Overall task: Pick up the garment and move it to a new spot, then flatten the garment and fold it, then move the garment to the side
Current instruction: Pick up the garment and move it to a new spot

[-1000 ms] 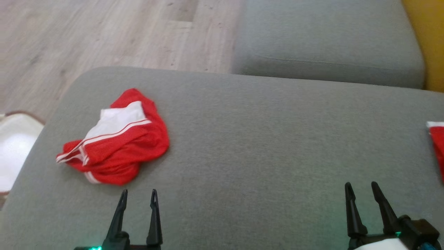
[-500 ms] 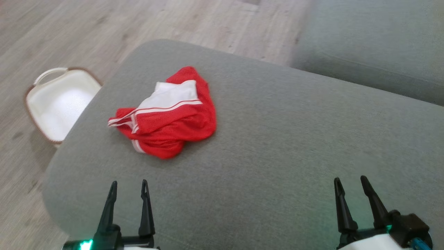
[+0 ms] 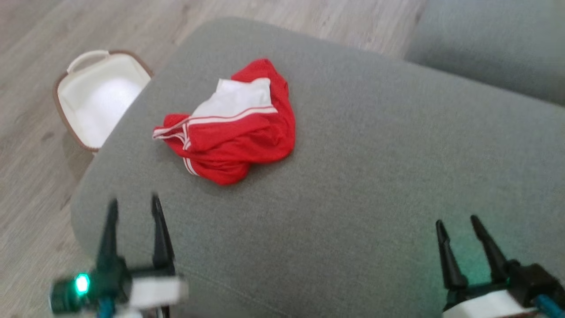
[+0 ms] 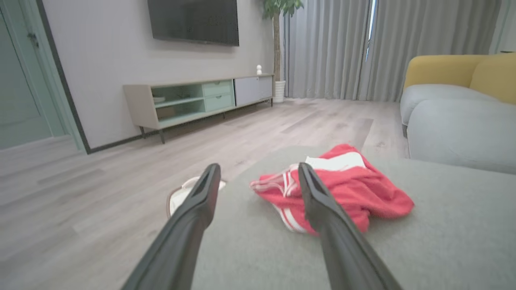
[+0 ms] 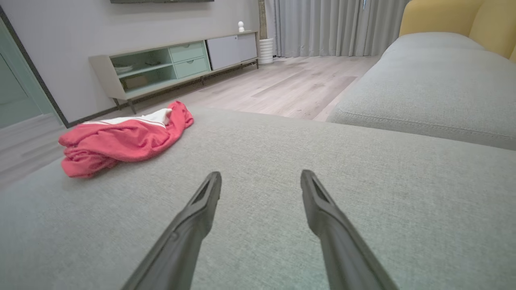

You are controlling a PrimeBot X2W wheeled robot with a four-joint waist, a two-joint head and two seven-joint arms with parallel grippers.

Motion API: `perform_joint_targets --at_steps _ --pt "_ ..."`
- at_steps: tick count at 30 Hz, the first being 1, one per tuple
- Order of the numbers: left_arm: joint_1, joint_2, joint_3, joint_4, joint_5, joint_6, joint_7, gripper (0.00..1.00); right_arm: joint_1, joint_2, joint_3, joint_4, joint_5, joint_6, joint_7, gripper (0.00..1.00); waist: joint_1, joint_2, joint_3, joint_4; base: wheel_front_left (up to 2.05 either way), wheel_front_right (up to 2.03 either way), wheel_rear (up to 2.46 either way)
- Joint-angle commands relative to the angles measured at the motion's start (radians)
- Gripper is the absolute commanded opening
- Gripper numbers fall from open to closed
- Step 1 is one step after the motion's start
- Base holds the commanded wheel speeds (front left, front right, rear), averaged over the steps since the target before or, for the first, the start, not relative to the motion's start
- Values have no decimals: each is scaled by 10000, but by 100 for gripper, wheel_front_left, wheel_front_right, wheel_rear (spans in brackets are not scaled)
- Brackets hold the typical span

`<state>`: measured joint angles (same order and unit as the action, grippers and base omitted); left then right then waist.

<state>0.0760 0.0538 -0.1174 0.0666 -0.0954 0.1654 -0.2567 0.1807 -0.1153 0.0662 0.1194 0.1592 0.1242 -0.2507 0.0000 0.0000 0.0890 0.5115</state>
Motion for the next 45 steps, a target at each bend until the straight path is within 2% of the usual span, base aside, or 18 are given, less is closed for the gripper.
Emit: perform_joint_targets --at_steps 1,4,7,11,17,21,25,26,27,28,33,37,39,41,42,45 --pt "-893 -13 420 -444 80 -28 -51 100 -558 -334 219 -367 -89 65 -110 100 0 0 442 -82 0 0 0" --pt "-2027 148 626 -375 182 -289 -51 100 -772 -849 281 -466 -137 65 -110 100 0 0 1175 -162 0 0 0" --pt "-3356 367 626 399 188 -720 -51 100 -1011 -1439 317 -607 -163 65 -110 100 0 0 1895 -209 0 0 0" --pt "-5298 653 543 2407 173 -1097 216 100 -1298 -2199 382 -820 -146 65 -110 100 0 0 2708 -310 0 0 0" --pt "-7144 570 510 5184 -249 -1429 1495 100 -1706 -2875 435 -1047 -24 65 -111 100 0 0 3399 -627 0 0 0" --pt "-7592 473 542 6882 -494 -1390 2318 100 -1774 -3030 512 -1092 -7 65 -111 100 0 0 3616 -833 0 0 0" --pt "-7873 471 626 8108 -646 -1281 2456 100 -1850 -3066 492 -1116 -3 65 -111 100 0 0 3768 -1010 0 0 0" --pt "-7918 462 642 8309 -701 -1325 2368 96 -1859 -3046 488 -1103 -2 65 -111 100 0 0 3757 -1046 0 0 0" --pt "-7961 466 666 8476 -760 -1379 2230 35 -1866 -3022 502 -1084 -5 65 -111 100 0 0 3731 -1082 0 0 0" --pt "-8008 484 691 8600 -813 -1447 2031 0 -1874 -2981 515 -1053 -3 65 -111 100 0 0 3687 -1113 0 0 0" --pt "-8283 813 585 8746 -723 -1659 877 0 -1969 -2562 673 -899 29 65 -111 100 0 0 3070 -1360 0 0 0" --pt "-8515 1161 322 8575 -462 -1758 663 0 -2074 -2018 919 -700 94 65 -111 100 0 0 2180 -1767 0 0 0" --pt "-8612 1359 172 8335 -324 -1844 675 0 -2107 -1689 1059 -616 110 65 -111 100 0 0 1704 -2105 0 0 0" --pt "-8693 1584 -66 7692 -115 -1932 787 0 -2067 -1179 1189 -534 157 65 -111 100 0 0 1062 -2741 0 0 0" --pt "-8693 1584 -66 7692 -115 -1932 787 0 -2067 -1179 1189 -534 157 65 -111 100 0 0 1062 -2741 0 0 0" --pt "-8676 1751 -342 6731 68 -2085 1132 0 -1953 -761 1298 -470 184 65 -111 100 0 0 538 -3514 0 0 0"
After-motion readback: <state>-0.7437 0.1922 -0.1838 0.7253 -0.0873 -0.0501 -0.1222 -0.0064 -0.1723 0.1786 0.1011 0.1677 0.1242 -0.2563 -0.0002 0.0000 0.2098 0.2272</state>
